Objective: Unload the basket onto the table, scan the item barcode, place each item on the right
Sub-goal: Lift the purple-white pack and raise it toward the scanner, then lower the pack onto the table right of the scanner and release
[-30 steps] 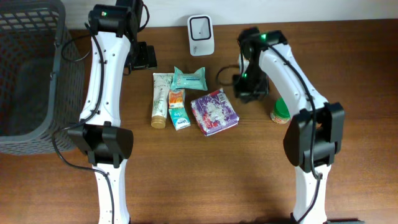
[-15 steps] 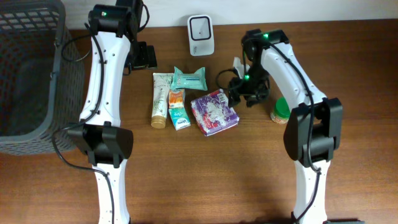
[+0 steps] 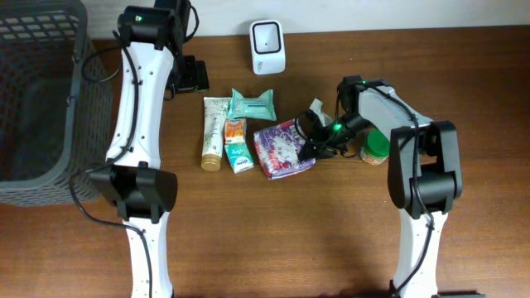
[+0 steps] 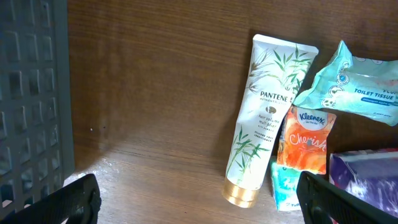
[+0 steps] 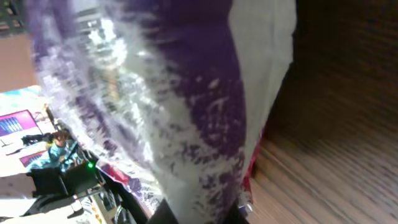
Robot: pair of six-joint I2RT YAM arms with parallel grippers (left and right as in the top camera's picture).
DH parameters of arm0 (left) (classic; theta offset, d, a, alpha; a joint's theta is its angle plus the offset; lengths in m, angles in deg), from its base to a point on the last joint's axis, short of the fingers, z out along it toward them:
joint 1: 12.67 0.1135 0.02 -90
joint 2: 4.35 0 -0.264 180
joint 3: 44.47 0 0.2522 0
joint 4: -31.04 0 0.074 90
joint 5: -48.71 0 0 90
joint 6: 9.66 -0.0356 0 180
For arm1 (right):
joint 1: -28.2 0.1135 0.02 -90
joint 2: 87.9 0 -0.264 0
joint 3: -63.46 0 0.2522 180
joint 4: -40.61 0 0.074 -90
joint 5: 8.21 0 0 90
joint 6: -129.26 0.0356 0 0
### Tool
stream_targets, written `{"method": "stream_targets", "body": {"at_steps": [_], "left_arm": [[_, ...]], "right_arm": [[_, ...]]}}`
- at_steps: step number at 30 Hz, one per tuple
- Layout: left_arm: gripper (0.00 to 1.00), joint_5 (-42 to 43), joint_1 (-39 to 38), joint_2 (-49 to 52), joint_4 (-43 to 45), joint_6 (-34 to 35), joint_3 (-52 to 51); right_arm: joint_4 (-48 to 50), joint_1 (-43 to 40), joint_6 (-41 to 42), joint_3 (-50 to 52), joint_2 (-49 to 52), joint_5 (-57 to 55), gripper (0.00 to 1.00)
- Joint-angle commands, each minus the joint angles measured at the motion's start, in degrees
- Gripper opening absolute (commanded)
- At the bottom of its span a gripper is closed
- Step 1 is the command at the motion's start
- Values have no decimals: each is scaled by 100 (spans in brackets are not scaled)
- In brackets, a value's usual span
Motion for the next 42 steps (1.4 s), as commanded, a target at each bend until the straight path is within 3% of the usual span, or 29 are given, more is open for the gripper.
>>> {"method": "stream_targets", "body": {"at_steps": [1, 8, 11, 15, 20, 28, 30, 31, 33, 34, 37, 40, 42], "left_arm": [[99, -81, -7, -44, -4, -87, -11], [99, -81, -7, -44, -4, -87, -11], [99, -81, -15, -44, -4, -87, -11], [99, -79, -17, -44, -4, -87, -11], [99, -81, -17, -44, -4, -87, -11], [99, -81, -17, -44, -4, -87, -11], [99, -81, -17, -44, -4, -87, -11], [99, -81, -17, -44, -4, -87, -11], [99, -81, -17, -44, -4, -87, -11], [99, -81, -17, -44, -4, -87, -11], [99, -81, -17, -44, -4, -87, -11], [99, -81, -17, -44, -4, -87, -11], [99, -81, -17, -44, -4, -87, -11]], "right_arm": [[13, -22, 304, -195, -66, 79, 4], [-131, 70, 313, -2413, -389, -413, 4], [-153, 286, -588, -3165, -389, -787, 4], [498, 522, -997, -3314, -389, -787, 4], [1300, 544, -474, -3320, -389, -785, 4], [979, 481, -238, -3320, -389, -868, 4], [645, 407, -234, -3318, -387, -1672, 4], [485, 350, -85, -3318, -380, -2184, 10], [262, 107, 564, -3318, -376, -2892, 32], [197, -46, 774, -3318, -376, -2887, 50], [-313, -597, 1180, -3318, -365, -2892, 58], [-1161, -994, 1322, -3318, -354, -2887, 81], [-1283, -1019, 1322, -3316, -345, -2887, 91]]}}
